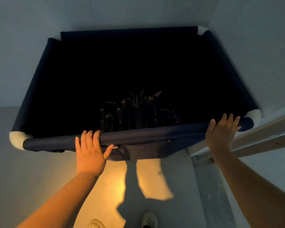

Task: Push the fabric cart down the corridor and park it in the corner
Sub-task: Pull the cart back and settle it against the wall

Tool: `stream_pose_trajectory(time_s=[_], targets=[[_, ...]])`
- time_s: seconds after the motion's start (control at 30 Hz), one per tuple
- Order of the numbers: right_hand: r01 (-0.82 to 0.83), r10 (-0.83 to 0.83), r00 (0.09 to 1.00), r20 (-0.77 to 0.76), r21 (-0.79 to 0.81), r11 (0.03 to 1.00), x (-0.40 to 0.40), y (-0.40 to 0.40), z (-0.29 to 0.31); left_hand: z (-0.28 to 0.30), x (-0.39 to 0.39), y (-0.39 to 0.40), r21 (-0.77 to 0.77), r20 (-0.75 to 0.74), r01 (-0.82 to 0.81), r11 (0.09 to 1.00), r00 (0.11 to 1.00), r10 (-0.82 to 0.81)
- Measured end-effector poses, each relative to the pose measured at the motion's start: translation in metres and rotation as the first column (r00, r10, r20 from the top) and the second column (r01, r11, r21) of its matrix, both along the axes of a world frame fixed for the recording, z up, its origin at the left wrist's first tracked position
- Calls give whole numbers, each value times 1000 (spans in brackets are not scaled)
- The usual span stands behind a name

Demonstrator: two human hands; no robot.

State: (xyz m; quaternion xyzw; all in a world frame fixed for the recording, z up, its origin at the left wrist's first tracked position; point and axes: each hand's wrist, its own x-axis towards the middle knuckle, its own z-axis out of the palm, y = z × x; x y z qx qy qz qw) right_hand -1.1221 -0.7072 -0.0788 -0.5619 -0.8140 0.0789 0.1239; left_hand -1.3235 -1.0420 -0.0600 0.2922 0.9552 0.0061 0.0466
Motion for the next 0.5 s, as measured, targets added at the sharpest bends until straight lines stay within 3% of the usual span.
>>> stream_pose_trajectory(time_s=[0.3,0.5], targets=[[-136,137,987,86,-24,990,9,5,3,-2,42,-24,-30,28,-59,998,998,60],[-158,162,986,47,-71,985,10,18,2,-17,77,-30,-3,100,-152,988,983,152]])
